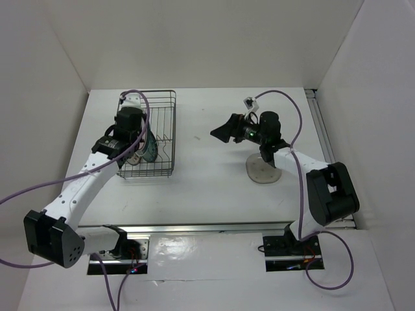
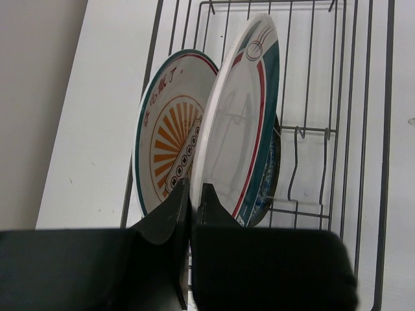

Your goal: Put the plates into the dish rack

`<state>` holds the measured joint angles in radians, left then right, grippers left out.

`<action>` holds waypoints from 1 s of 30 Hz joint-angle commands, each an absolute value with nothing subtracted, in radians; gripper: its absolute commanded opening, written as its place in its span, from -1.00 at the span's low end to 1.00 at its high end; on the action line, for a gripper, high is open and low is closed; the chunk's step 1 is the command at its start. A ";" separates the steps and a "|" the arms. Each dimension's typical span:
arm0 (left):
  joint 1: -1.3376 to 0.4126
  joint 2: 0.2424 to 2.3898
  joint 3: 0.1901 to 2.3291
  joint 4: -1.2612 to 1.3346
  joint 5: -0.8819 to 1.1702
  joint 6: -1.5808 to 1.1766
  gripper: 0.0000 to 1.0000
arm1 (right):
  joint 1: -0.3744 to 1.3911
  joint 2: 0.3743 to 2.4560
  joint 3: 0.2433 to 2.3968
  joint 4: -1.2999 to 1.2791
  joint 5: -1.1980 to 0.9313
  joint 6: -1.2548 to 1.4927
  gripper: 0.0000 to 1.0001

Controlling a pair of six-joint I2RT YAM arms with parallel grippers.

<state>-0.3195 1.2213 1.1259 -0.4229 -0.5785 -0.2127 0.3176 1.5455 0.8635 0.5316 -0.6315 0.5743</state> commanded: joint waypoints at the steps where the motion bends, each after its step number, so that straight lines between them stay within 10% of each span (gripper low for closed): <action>1: -0.322 1.242 1.172 -0.373 -0.577 -0.232 -1.00 | 0.311 1.499 0.856 0.568 -0.653 0.561 1.00; 30: -0.322 1.213 1.252 -0.431 -0.535 -0.271 -1.00 | 0.293 1.499 0.856 0.586 -0.672 0.571 1.00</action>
